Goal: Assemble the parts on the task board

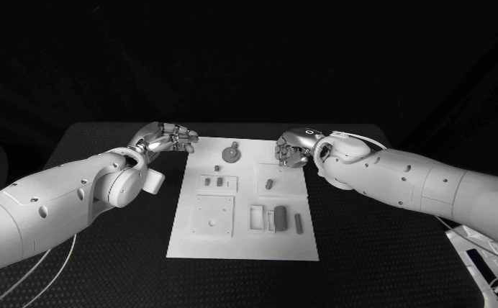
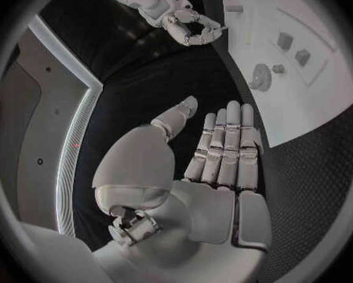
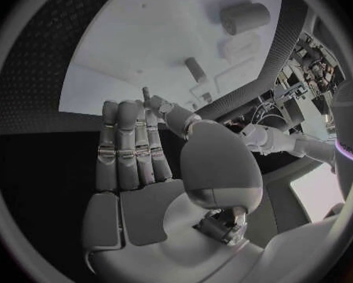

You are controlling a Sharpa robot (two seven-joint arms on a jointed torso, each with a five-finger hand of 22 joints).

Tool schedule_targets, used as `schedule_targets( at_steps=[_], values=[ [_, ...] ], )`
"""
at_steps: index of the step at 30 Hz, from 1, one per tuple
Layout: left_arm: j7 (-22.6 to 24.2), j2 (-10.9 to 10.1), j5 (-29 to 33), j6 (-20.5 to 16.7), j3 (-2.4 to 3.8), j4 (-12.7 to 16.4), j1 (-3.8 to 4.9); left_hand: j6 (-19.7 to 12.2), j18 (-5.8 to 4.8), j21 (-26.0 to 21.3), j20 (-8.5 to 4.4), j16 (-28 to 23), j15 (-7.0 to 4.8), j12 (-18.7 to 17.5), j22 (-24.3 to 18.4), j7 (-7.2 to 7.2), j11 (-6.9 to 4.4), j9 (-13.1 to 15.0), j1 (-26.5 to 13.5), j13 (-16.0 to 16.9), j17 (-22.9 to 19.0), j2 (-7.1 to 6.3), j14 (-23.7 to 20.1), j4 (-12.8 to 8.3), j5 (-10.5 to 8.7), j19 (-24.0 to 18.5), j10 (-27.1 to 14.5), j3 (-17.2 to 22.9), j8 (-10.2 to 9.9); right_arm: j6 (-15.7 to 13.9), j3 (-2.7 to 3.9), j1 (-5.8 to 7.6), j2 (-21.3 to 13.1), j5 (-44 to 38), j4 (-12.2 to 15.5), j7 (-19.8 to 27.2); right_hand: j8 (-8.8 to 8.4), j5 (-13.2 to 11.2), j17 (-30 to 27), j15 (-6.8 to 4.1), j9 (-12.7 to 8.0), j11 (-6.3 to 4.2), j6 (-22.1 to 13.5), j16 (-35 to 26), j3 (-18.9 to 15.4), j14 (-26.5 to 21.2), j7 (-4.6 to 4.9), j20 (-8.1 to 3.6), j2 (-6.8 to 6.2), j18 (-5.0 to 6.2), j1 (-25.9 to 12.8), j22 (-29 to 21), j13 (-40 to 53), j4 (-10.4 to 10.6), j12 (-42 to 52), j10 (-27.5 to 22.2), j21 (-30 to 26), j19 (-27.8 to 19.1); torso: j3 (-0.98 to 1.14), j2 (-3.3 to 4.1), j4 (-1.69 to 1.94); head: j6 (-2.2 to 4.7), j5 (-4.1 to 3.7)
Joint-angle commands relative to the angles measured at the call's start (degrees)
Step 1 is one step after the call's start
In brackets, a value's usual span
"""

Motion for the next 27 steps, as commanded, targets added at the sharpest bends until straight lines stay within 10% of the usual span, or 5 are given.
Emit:
schedule_targets(
  at_steps=[1,27],
  values=[
    [0.4,0.0,0.3,0.3,0.05,0.2,0.05,-0.5,0.46,0.1,0.4,-0.3,-0.12,-0.3,-0.1,-0.01,0.03,-0.1,-0.5,-0.1,0.1,0.06,-0.3,0.1,-0.03,0.1,-0.4,-0.3,0.4,-3.3,0.25,0.44,-0.7,6.3,1.9,3.4,0.34,0.4,0.1,-0.36,0.1,-0.16,0.2,0.2,0.3,0.0,0.23,-0.23,0.06,0.91,0.3,1.4,0.1,0.0,0.2,0.3,0.2,0.1,-0.03,0.01,-0.04,0.08,-0.11],
    [0.5,0.2,1.3,-1.1,0.05,0.2,0.07,-0.5,0.49,0.1,0.42,-0.5,-0.09,-0.2,-0.2,0.0,0.01,-0.1,-0.6,-0.1,0.3,0.02,-0.4,0.1,-0.01,0.1,-0.4,-0.3,0.4,-6.0,0.21,-0.14,2.8,-3.1,11.1,3.4,0.29,0.4,0.1,-0.38,0.3,-0.18,0.2,0.3,0.3,0.0,0.24,-0.28,0.1,0.91,0.3,1.4,0.3,0.0,0.1,0.3,0.5,0.1,-0.09,0.0,0.09,-0.03,3.39]
  ],
)
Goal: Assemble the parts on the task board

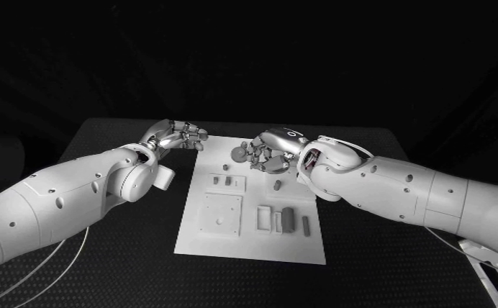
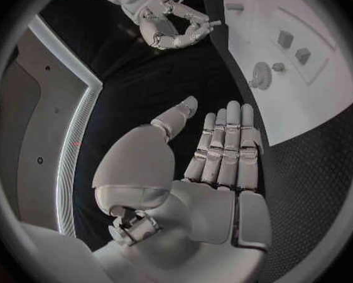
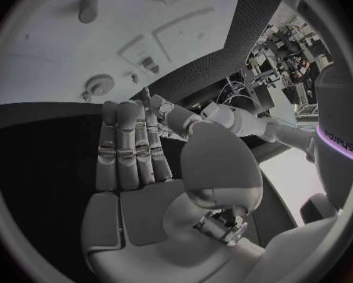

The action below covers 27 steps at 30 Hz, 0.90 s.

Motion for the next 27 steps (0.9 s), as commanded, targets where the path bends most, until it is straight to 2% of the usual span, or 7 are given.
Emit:
schedule_targets(
  at_steps=[1,5,8,12,16,20,27],
  values=[
    [0.5,0.1,0.7,-0.5,0.05,0.2,0.05,-0.5,0.51,0.1,0.42,-0.3,-0.09,-0.2,-0.1,0.0,0.02,-0.1,-0.6,-0.1,0.1,0.01,-0.4,0.1,-0.01,0.1,-0.4,-0.3,0.2,-0.2,-0.17,-0.44,0.8,-5.7,0.1,-0.3,0.13,0.2,0.1,-0.52,0.1,-0.18,0.2,0.3,0.4,-0.1,0.22,-0.29,0.26,0.44,0.5,1.4,0.1,0.0,0.2,0.3,0.2,0.1,-0.01,0.01,0.0,-0.18,0.71],
    [0.4,0.1,0.7,-0.5,0.05,0.2,0.05,-0.5,0.51,0.1,0.43,-0.3,-0.08,-0.2,-0.1,-0.01,0.01,-0.1,-0.6,-0.1,0.1,0.0,-0.4,0.1,-0.01,0.1,-0.4,-0.3,0.2,0.3,-1.03,-1.1,1.9,-7.6,0.0,-0.8,0.13,0.2,0.1,-0.53,0.1,-0.19,0.2,0.3,0.4,0.0,0.22,-0.31,0.25,0.44,0.5,1.4,0.1,0.0,0.2,0.4,0.3,0.1,-0.03,-0.01,0.01,-0.3,0.95],
    [0.4,0.1,0.7,-0.5,0.05,0.1,0.05,-0.5,0.51,0.1,0.44,-0.3,-0.07,-0.2,-0.1,-0.01,0.01,-0.1,-0.6,-0.1,0.1,-0.02,-0.5,0.1,-0.01,0.1,-0.3,-0.3,0.3,0.4,-1.46,-1.37,2.7,-8.6,0.0,-1.0,0.11,0.2,0.1,-0.54,0.2,-0.19,0.2,0.3,0.4,0.0,0.22,-0.33,0.24,0.44,0.5,1.4,0.2,0.0,0.2,0.4,0.4,0.1,0.01,0.02,-0.12,-0.38,1.33],
    [0.5,0.2,0.7,-0.5,0.05,0.1,0.05,-0.5,0.51,0.0,0.48,-0.5,-0.01,-0.2,-0.2,-0.01,0.0,-0.1,-0.6,-0.1,0.2,-0.01,-0.6,0.1,0.0,0.0,-0.3,-0.3,0.3,0.6,-1.96,-2.13,4.0,-9.3,-0.3,-1.1,0.11,0.2,0.1,-0.54,0.2,-0.19,0.2,0.3,0.4,0.0,0.22,-0.35,0.23,0.44,0.5,1.4,0.2,0.0,0.1,0.4,0.4,0.2,0.02,0.02,-0.01,-0.56,1.55],
    [0.5,0.4,0.7,-0.4,0.05,0.1,0.05,-0.5,0.51,0.0,0.52,-0.6,0.04,-0.2,-0.3,-0.01,0.01,-0.1,-0.6,-0.1,0.2,-0.02,-0.7,0.1,0.0,0.0,-0.4,-0.3,0.3,0.7,-3.34,-2.74,5.2,-10.0,-0.7,-1.1,0.1,0.2,0.1,-0.54,0.2,-0.2,0.2,0.3,0.4,0.0,0.22,-0.36,0.24,0.44,0.5,1.4,0.2,0.0,0.1,0.4,0.5,0.2,0.02,0.0,0.08,-0.82,2.14],
    [0.4,0.3,0.7,-0.4,0.05,0.0,0.05,-0.6,0.51,0.0,0.55,-0.7,0.07,-0.2,-0.3,0.0,0.02,-0.1,-0.6,-0.2,0.3,-0.02,-0.8,0.1,0.0,-0.1,-0.4,-0.3,0.3,0.1,-3.37,-4.07,6.4,-11.4,-0.9,-1.4,0.09,0.2,0.0,-0.55,0.2,-0.2,0.2,0.3,0.4,0.0,0.22,-0.38,0.25,0.44,0.6,1.4,0.3,0.0,0.1,0.4,0.5,0.2,-0.03,0.01,0.01,-1.02,2.94],
    [0.4,0.5,0.7,-0.3,0.05,0.0,0.05,-0.6,0.51,0.0,0.57,-0.8,0.1,-0.2,-0.4,0.0,0.02,-0.2,-0.6,-0.2,0.3,-0.01,-0.8,0.1,-0.01,-0.1,-0.4,-0.3,0.4,-0.1,-3.56,-4.79,7.4,-12.4,-1.2,-1.8,0.09,0.2,0.0,-0.56,0.3,-0.21,0.2,0.3,0.4,0.1,0.22,-0.42,0.24,0.44,0.6,1.4,0.4,0.0,0.1,0.4,0.6,0.2,-0.05,-0.02,0.01,-1.33,3.7]
  ],
)
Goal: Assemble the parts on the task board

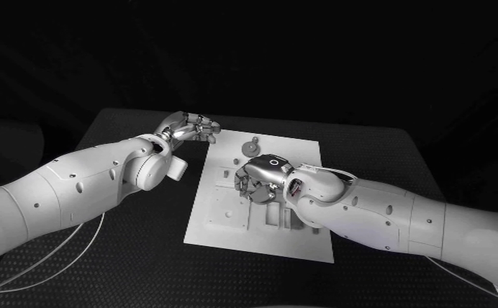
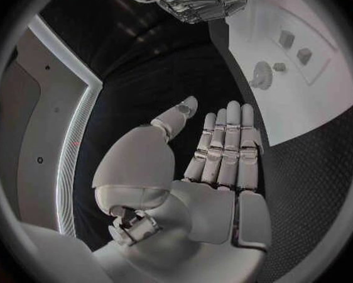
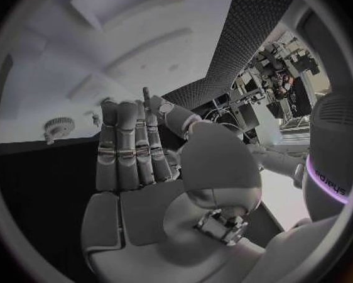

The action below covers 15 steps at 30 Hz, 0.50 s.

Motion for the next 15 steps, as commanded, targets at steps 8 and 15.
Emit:
schedule_targets(
  at_steps=[8,15],
  values=[
    [0.4,0.3,0.4,0.1,0.05,0.1,0.06,-0.6,0.54,0.0,0.39,-0.3,0.09,-0.2,-0.1,0.0,0.02,-0.1,-0.6,-0.1,0.1,0.0,-0.4,0.1,0.0,0.1,-0.4,-0.3,0.4,-0.1,-0.39,-0.46,0.6,-3.1,-0.6,-0.7,0.23,0.2,0.0,-0.32,0.1,-0.19,0.3,0.3,0.5,0.1,0.14,-0.21,0.04,0.81,0.4,1.4,0.1,0.0,0.3,0.4,0.4,0.0,-0.02,0.0,-0.01,-0.3,0.67],
    [0.4,0.3,0.4,0.1,0.05,0.0,0.06,-0.6,0.54,0.0,0.4,-0.3,0.11,-0.2,-0.1,0.0,0.03,-0.1,-0.7,-0.1,0.2,0.01,-0.4,0.1,0.0,0.1,-0.4,-0.3,0.4,0.0,-0.65,-0.68,0.9,-3.2,-1.5,-0.5,0.23,0.2,0.0,-0.32,0.2,-0.2,0.3,0.3,0.5,0.1,0.14,-0.22,0.04,0.81,0.4,1.4,0.2,0.0,0.2,0.4,0.5,0.0,-0.03,-0.02,0.01,-0.57,0.43]
  ],
)
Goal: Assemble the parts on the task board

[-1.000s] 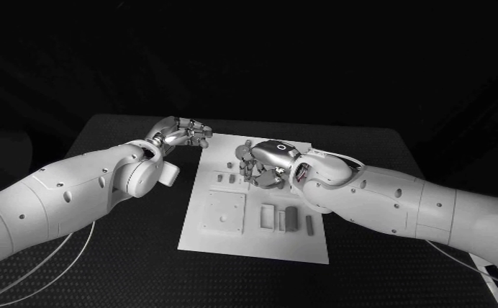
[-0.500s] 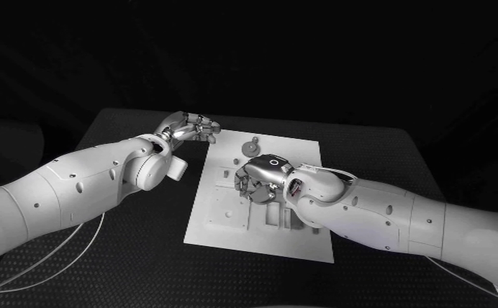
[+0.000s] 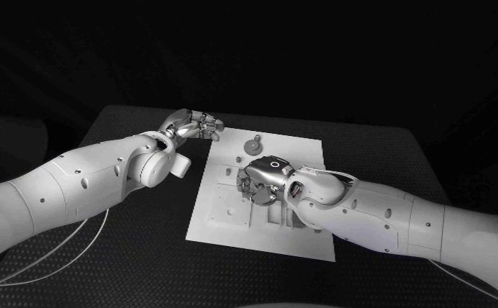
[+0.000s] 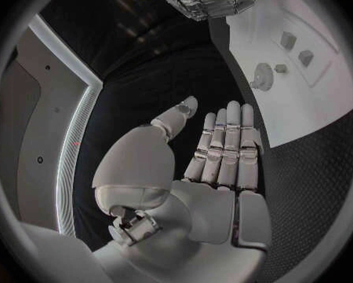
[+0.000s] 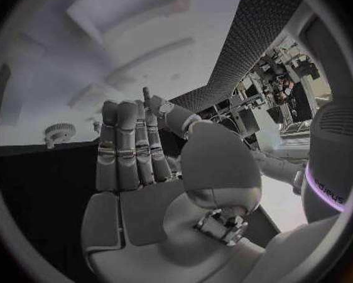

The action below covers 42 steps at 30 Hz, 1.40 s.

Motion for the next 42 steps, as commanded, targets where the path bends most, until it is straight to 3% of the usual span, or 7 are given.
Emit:
schedule_targets(
  at_steps=[1,10,32,42],
  values=[
    [0.4,0.1,0.4,0.1,0.05,0.1,0.06,-0.6,0.55,0.0,0.4,-0.3,0.11,-0.2,-0.1,0.0,0.03,-0.1,-0.7,-0.1,0.1,0.02,-0.4,0.1,0.0,0.1,-0.4,-0.3,0.2,0.1,-0.2,-0.13,0.2,-1.2,-0.2,0.0,0.36,0.4,0.0,-0.44,0.1,0.01,0.3,0.3,0.5,0.0,0.13,-0.23,-0.03,0.86,0.4,1.5,0.1,0.0,0.3,0.2,0.3,0.0,0.02,-0.01,0.01,-0.13,-0.11],
    [0.4,0.3,0.4,0.2,0.05,0.1,0.06,-0.6,0.56,0.0,0.42,-0.4,0.12,-0.2,-0.1,0.0,0.03,-0.1,-0.7,-0.1,0.1,0.02,-0.4,0.1,-0.01,0.0,-0.4,-0.3,0.2,0.1,-0.77,-0.39,0.4,-1.4,-0.6,0.0,0.35,0.4,0.0,-0.44,0.2,0.0,0.3,0.3,0.5,0.1,0.13,-0.25,-0.04,0.86,0.4,1.4,0.2,0.0,0.3,0.2,0.4,0.0,-0.01,0.01,-0.02,-0.15,-0.03],
    [0.3,0.4,0.4,0.5,0.05,-0.1,0.05,-0.6,0.58,0.0,0.46,-0.5,0.15,-0.2,-0.2,0.01,0.04,-0.1,-0.7,-0.1,0.3,0.08,-0.5,0.1,-0.01,0.0,-0.4,-0.3,0.3,1.4,-1.04,-0.71,1.5,-2.4,-2.2,-1.1,0.33,0.4,0.0,-0.45,0.3,-0.01,0.3,0.3,0.5,0.1,0.13,-0.28,-0.02,0.86,0.4,1.4,0.3,0.0,0.2,0.2,0.5,0.1,-0.01,0.01,-0.01,-0.45,0.24],
    [0.3,0.4,0.4,0.7,0.05,-0.2,0.05,-0.7,0.59,0.0,0.47,-0.6,0.16,-0.2,-0.3,0.01,0.05,-0.1,-0.8,-0.2,0.3,0.09,-0.5,0.1,-0.01,0.0,-0.4,-0.3,0.3,0.5,-1.12,-0.9,1.6,-2.9,-2.5,-1.4,0.31,0.4,-0.1,-0.45,0.3,-0.01,0.2,0.3,0.5,0.1,0.13,-0.29,0.0,0.86,0.4,1.5,0.3,0.0,0.2,0.2,0.6,0.1,0.03,0.02,-0.03,-0.42,0.29]
  ],
)
